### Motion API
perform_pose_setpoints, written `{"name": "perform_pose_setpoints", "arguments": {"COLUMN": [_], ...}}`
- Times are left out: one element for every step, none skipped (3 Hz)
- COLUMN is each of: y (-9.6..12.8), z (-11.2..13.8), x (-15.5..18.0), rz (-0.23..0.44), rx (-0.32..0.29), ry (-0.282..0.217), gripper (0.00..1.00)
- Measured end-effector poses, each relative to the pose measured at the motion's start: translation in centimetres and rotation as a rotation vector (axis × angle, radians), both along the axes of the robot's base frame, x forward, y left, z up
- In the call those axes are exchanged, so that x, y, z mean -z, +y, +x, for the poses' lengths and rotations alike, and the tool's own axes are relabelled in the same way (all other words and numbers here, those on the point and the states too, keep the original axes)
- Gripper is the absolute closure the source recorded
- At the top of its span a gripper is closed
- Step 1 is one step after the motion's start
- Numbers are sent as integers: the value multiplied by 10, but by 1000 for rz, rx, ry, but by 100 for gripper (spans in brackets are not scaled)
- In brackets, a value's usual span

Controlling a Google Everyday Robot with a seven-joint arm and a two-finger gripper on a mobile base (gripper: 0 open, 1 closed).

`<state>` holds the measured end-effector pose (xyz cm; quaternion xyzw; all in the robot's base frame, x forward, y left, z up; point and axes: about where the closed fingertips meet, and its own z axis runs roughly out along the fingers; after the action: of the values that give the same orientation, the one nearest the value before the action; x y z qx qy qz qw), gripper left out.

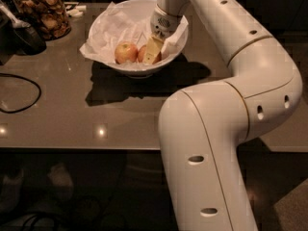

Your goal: Pick apple from white bowl

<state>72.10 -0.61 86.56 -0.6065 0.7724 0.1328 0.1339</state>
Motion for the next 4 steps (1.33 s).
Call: {"name": "perform_pose_setpoints", "arguments": {"y": [-4,-12,-15,-15], "z": [-1,-12,-22,-38], "x": [-17,-55,-83,-115], "rz": [-1,4,4,-12], "rx": [29,60,76,77], "ry": [-36,-78,-106,-144], "gripper": [100,100,100,100]}}
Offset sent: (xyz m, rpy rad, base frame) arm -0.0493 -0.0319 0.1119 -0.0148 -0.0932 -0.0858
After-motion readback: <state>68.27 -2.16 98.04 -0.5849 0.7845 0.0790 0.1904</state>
